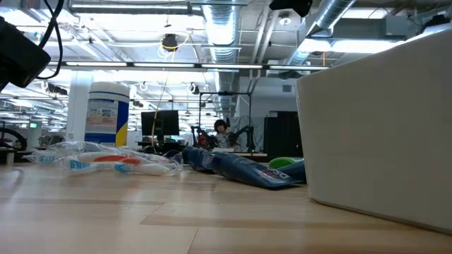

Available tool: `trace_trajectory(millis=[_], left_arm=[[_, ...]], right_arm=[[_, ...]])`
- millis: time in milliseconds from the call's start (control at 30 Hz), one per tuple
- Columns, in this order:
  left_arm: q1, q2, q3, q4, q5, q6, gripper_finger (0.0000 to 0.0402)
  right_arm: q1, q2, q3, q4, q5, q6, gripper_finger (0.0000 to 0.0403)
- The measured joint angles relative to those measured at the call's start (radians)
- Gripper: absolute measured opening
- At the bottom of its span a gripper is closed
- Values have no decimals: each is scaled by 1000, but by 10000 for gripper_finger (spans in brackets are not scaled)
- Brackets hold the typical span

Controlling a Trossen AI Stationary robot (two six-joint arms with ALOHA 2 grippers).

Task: Pick & Place Travel size toiletries
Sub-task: Put the green shampoo into the yellow bin

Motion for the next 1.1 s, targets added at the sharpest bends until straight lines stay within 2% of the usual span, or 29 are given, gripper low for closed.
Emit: trace_trajectory(millis=[233,467,633,833,967,1100], left_arm=[[0,0,0,2,-7,0,143],[5,-25,0,0,-6,0,160],[20,-157,0,-1,-13,9,163],[57,-382,0,3,-126,41,157],[119,-525,0,64,-238,203,155],[241,-608,0,167,-336,570,154]], right_arm=[[1,0,0,0,0,0,260],[-5,0,0,-2,0,0,260],[-33,0,0,-21,0,29,260],[-69,0,-6,-66,60,108,260],[-81,0,-41,-86,61,129,260],[-75,0,-50,-97,56,131,260]])
